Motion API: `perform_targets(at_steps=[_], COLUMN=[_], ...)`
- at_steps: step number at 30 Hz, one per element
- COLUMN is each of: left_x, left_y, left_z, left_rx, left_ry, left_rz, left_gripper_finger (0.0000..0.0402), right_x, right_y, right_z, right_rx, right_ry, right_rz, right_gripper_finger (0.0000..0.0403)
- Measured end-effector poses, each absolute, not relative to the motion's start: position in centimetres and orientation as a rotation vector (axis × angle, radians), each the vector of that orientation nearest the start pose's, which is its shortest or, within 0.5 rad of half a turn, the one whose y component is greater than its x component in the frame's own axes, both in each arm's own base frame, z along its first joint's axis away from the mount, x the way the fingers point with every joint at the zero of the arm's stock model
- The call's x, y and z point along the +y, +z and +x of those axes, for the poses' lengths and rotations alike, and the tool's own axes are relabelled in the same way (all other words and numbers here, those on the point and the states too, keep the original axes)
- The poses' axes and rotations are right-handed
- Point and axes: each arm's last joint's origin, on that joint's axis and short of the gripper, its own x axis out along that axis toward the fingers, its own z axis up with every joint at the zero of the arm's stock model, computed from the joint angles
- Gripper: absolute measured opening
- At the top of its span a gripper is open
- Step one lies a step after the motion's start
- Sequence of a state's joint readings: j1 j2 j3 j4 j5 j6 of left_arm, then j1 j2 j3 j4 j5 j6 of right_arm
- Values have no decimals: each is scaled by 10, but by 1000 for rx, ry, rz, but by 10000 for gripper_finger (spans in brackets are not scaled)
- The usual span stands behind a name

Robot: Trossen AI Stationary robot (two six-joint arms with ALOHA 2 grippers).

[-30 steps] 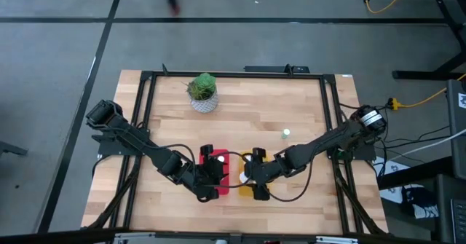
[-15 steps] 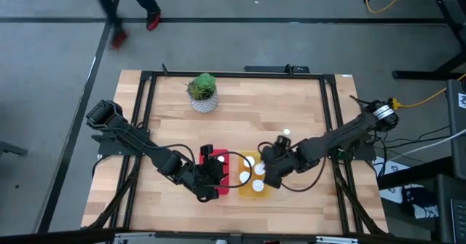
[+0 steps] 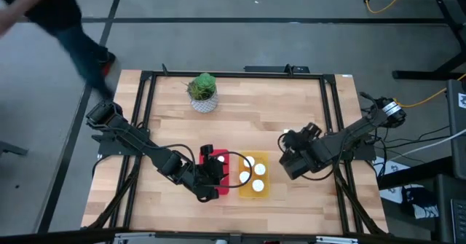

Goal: Pick and place medicine bottles into bin by pill shape (circle, oval)
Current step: Put the blue tablet bottle into the red bin

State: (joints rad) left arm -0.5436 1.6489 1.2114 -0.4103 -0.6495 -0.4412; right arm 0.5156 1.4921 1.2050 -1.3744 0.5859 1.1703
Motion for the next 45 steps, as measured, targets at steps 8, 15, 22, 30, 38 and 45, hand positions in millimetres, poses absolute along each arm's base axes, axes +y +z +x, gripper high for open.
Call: perform_targets(at_steps=[8, 15, 22, 30, 38, 45], left_x=[-165, -165, -165, -165, -165, -165], left_y=[249, 249, 249, 249, 249, 249], left_z=[307, 307, 307, 307, 307, 307], left_rx=[656, 655, 655, 655, 655, 655], left_ry=[249, 251, 251, 251, 251, 251], left_rz=[54, 55, 55, 55, 55, 55], left_gripper_finger=[153, 153, 153, 153, 153, 153], right_x=[96, 80, 70, 77, 103, 122], right_y=[239, 206, 175, 153, 141, 130], right_z=[208, 202, 200, 212, 197, 169], right_rx=[1192, 1345, 1406, 1295, 1139, 906], right_ry=[-931, -984, -895, -661, -638, -706], right_rz=[201, 310, 349, 384, 309, 248], right_gripper_finger=[288, 287, 287, 287, 287, 287])
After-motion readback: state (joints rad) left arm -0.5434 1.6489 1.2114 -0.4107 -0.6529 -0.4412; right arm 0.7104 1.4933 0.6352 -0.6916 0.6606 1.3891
